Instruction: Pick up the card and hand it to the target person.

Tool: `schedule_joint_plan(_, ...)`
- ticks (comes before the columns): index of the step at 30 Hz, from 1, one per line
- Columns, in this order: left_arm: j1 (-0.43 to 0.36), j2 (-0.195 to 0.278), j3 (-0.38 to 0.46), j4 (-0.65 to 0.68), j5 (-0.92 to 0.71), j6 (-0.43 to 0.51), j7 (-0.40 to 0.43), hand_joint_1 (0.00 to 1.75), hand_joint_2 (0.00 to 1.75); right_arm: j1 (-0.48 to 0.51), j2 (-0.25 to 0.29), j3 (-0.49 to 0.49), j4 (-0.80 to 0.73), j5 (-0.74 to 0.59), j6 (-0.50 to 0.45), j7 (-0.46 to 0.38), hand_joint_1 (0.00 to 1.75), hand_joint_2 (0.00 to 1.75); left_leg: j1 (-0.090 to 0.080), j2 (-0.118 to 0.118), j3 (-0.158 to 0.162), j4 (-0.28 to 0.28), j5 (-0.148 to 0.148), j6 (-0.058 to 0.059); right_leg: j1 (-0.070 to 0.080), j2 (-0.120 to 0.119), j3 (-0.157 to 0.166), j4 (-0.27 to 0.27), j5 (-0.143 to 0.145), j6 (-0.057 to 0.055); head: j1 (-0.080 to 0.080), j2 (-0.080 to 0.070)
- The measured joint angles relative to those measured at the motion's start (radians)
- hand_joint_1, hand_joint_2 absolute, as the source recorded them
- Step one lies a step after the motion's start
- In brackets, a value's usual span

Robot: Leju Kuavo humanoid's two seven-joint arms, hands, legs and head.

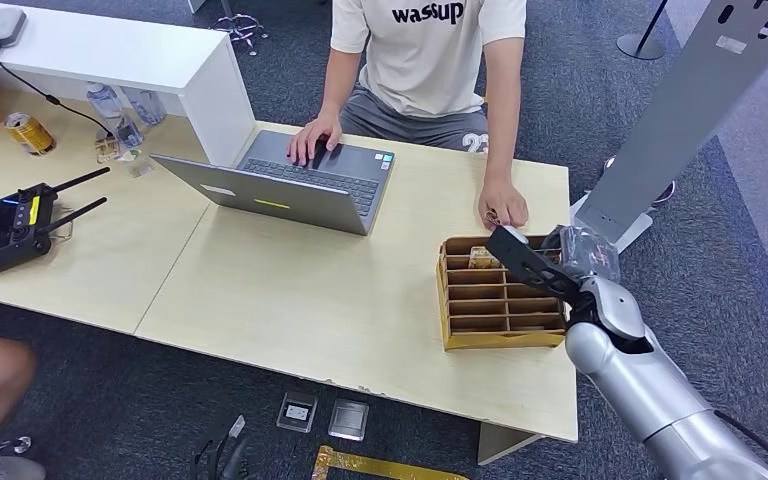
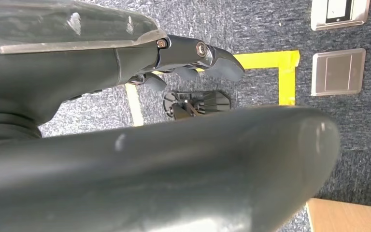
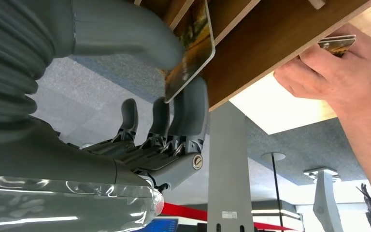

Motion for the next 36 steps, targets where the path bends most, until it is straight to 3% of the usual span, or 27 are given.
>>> schedule_joint_plan(7, 0.0, 0.0, 0.0, 0.0, 0.002, 0.0, 0.0, 0.0, 0.0, -0.008, 0.006, 0.001, 0.011, -0.006, -0.003, -0.004, 1.23, 1.75, 0.0, 0.0, 0.0, 0.0, 0.0, 0.0, 0.0, 0.0, 0.0, 0.0, 0.0, 0.0, 0.0, 0.0)
schedule_joint_plan(16, 0.0, 0.0, 0.0, 0.0, 0.005, 0.0, 0.0, 0.0, 0.0, -0.013, 0.012, 0.001, 0.02, -0.011, -0.004, -0.006, 1.42, 1.75, 0.0, 0.0, 0.0, 0.0, 0.0, 0.0, 0.0, 0.0, 0.0, 0.0, 0.0, 0.0, 0.0, 0.0)
schedule_joint_plan(20, 0.0, 0.0, 0.0, 0.0, 0.005, 0.0, -0.001, 0.0, 1.75, -0.013, 0.012, 0.001, 0.021, -0.023, -0.004, -0.01, 1.72, 1.75, 0.0, 0.0, 0.0, 0.0, 0.0, 0.0, 0.0, 0.0, 0.0, 0.0, 0.0, 0.0, 0.0, 0.0)
schedule_joint_plan(36, 0.0, 0.001, 0.0, 0.0, 0.003, 0.0, -0.013, 0.0, 1.75, -0.014, 0.013, 0.003, 0.021, -0.042, -0.01, -0.016, 1.75, 1.75, 0.0, 0.0, 0.001, 0.0, 0.0, 0.0, 0.0, 0.0, 0.0, 0.0, 0.0, 0.0, 0.0, 0.0)
